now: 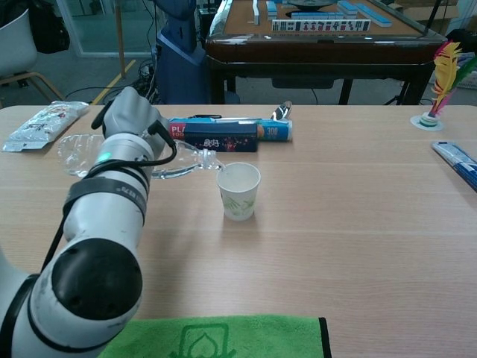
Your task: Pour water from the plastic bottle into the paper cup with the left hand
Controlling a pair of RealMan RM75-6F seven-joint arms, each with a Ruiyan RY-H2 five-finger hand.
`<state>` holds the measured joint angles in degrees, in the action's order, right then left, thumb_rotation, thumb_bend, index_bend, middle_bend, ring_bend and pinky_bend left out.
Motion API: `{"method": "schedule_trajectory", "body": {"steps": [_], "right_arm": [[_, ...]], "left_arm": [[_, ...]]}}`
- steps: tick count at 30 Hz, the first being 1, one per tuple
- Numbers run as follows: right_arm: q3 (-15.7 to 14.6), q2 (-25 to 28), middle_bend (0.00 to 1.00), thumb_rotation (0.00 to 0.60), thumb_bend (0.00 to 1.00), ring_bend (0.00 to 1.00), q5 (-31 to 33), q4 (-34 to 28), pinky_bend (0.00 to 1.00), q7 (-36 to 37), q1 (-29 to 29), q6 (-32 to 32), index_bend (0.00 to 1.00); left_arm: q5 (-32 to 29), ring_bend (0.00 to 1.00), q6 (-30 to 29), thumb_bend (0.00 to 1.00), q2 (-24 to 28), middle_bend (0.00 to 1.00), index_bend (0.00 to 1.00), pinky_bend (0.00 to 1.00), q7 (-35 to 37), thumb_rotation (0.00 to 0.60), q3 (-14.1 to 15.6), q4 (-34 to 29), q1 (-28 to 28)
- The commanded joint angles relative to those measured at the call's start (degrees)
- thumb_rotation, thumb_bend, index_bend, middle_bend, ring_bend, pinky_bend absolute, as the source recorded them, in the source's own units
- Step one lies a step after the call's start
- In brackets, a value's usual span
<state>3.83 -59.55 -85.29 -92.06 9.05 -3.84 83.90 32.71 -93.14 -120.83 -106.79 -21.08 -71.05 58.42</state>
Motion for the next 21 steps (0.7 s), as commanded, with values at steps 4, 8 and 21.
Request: {"method": "schedule_trajectory", "body": {"steps": [4,8,21], "right_arm": [[0.0,0.0,0.37,0.600,0.05,0.29,-0.1,0.0,0.41,0.0,0.0,0.0,0.32],[0.0,-0.1,0.37,0.600,0.05,0.29,-0.1,0.0,0.41,-0.1,0.0,0.1,0.32],[0.0,-0.1,0.37,0.600,0.05,0.29,-0.1,-0.1,0.41,-0.1,0.0,0.1,0.32]], "left_arm": [[0.1,0.53,-0.1,0.01,-0.1,0.64,0.67,0.53,-0.1,0.600,0.2,0.3,0.1],[0.3,0.53,-0.2,0.01,0.0,0.64,0.67,0.53,0.1,0.600,0.3,0.2,0.1],[0.8,0.53,-0.3,0.01,-0.3,0.64,0.67,0.53,-0.6,0.600,1.1,0.9,0.2]]}}
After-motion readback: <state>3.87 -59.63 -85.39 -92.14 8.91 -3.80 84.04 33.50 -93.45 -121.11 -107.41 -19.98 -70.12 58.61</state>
